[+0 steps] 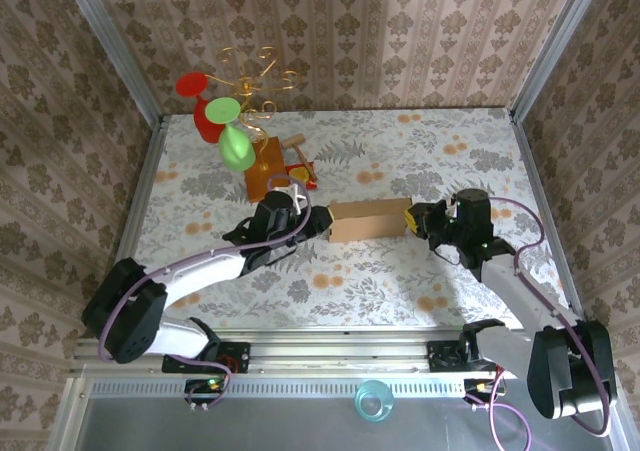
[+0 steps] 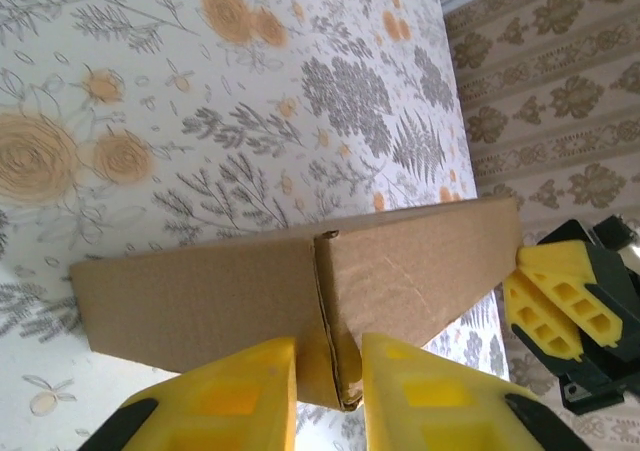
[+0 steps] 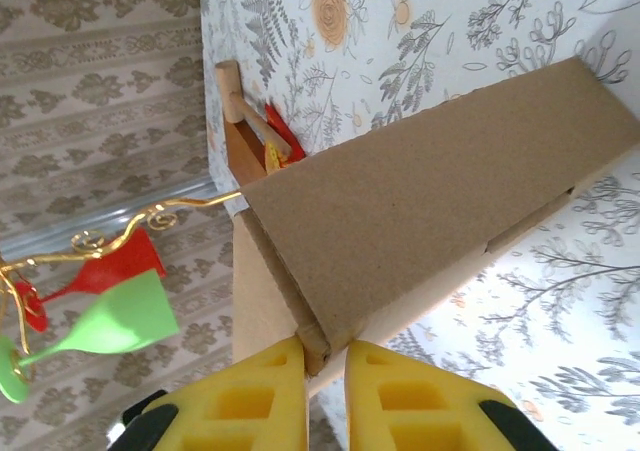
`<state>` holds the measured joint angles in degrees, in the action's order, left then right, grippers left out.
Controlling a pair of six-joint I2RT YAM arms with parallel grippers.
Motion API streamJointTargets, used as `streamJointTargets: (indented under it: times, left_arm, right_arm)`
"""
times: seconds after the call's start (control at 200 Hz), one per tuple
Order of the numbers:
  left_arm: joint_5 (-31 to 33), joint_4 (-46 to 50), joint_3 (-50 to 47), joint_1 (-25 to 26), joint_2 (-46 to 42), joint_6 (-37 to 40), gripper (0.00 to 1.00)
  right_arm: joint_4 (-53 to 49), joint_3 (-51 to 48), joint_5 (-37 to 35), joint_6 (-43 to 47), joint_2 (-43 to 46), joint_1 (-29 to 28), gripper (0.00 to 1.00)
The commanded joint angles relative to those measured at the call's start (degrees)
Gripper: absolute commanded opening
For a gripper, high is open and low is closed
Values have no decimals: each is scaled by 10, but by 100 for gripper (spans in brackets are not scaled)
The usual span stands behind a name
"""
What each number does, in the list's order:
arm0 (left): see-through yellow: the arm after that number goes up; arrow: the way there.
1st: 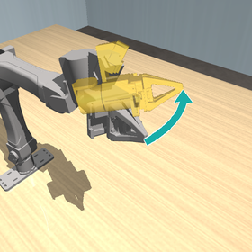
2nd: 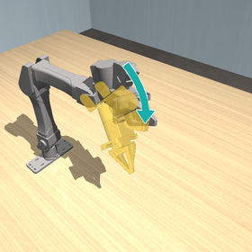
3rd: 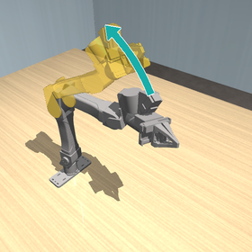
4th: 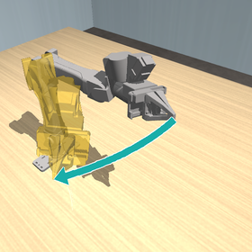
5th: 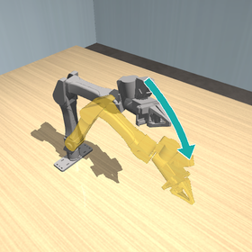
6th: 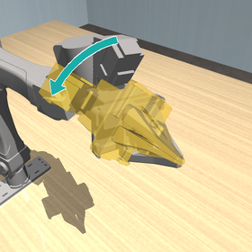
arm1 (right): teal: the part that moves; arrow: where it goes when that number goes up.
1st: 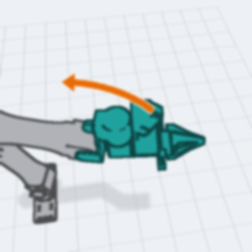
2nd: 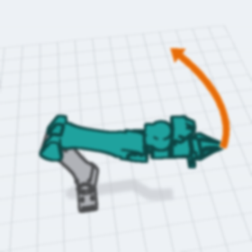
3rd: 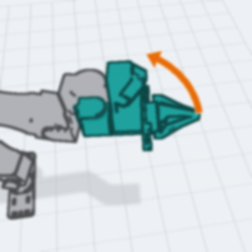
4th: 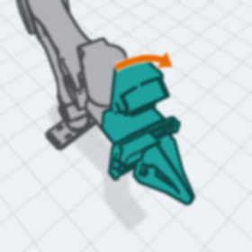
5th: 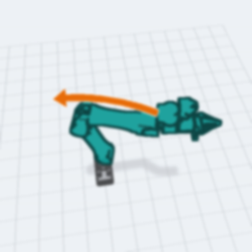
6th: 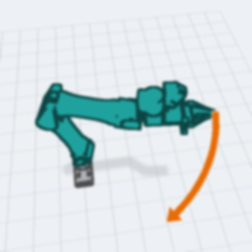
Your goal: Fold the paper box
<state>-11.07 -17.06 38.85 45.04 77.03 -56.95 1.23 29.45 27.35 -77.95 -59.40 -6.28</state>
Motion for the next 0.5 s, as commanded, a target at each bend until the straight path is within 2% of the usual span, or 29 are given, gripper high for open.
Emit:
streamJointTargets:
  times: [0.0,0.135,0.34,0.495]
  left_arm:
    - [28,24,-14,35,-34,49,26]
    - [69,25,-39,68,-48,65,28]
    - [72,-25,-91,78,-36,31,28]
    - [86,-19,-92,79,-49,33,29]
  right_arm:
    - [-121,-43,1,76,30,2,18]
    - [-153,-75,-12,117,76,1,20]
    - [-146,-138,-28,100,136,0,23]
    - [-188,-113,-57,130,170,0,31]
